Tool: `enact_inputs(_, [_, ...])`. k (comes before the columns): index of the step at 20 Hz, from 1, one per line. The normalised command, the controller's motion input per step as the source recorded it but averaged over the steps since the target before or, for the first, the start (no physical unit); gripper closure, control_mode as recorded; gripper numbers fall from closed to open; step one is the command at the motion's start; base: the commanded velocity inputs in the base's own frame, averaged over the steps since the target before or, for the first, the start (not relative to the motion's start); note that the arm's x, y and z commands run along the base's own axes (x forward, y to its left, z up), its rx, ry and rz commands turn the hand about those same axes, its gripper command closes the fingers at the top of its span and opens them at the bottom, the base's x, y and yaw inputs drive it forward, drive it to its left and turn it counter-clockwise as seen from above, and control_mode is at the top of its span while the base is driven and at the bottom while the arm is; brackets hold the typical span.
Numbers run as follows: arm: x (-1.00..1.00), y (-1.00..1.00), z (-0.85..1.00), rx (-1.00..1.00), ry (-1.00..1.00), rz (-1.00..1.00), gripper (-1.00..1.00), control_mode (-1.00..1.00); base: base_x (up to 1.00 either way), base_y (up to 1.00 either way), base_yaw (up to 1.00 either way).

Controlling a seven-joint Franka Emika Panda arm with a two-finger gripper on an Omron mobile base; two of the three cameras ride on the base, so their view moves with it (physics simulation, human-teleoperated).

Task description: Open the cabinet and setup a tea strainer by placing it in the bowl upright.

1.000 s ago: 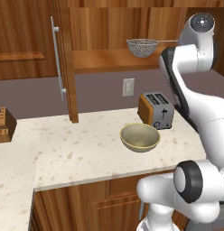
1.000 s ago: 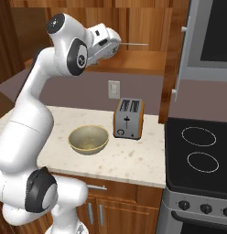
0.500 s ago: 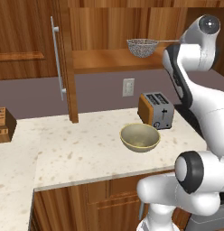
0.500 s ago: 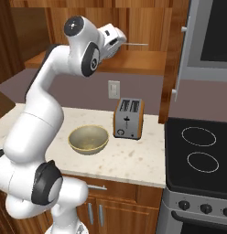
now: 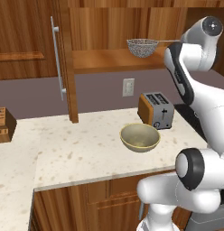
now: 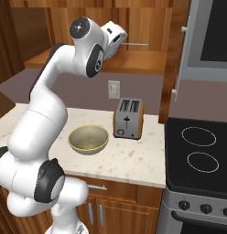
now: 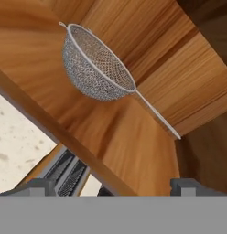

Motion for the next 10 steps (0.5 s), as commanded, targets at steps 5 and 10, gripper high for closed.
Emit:
enact_inputs(5, [0.21,-0.03,0.04,-0.14,0.01,0.00,-1.00,-1.00,0.00,0.00,0.00])
enact_inputs(10, [0.30,0.00,0.04,-0.07,0.04,0.00,-1.00,-1.00,0.00,0.00,0.00])
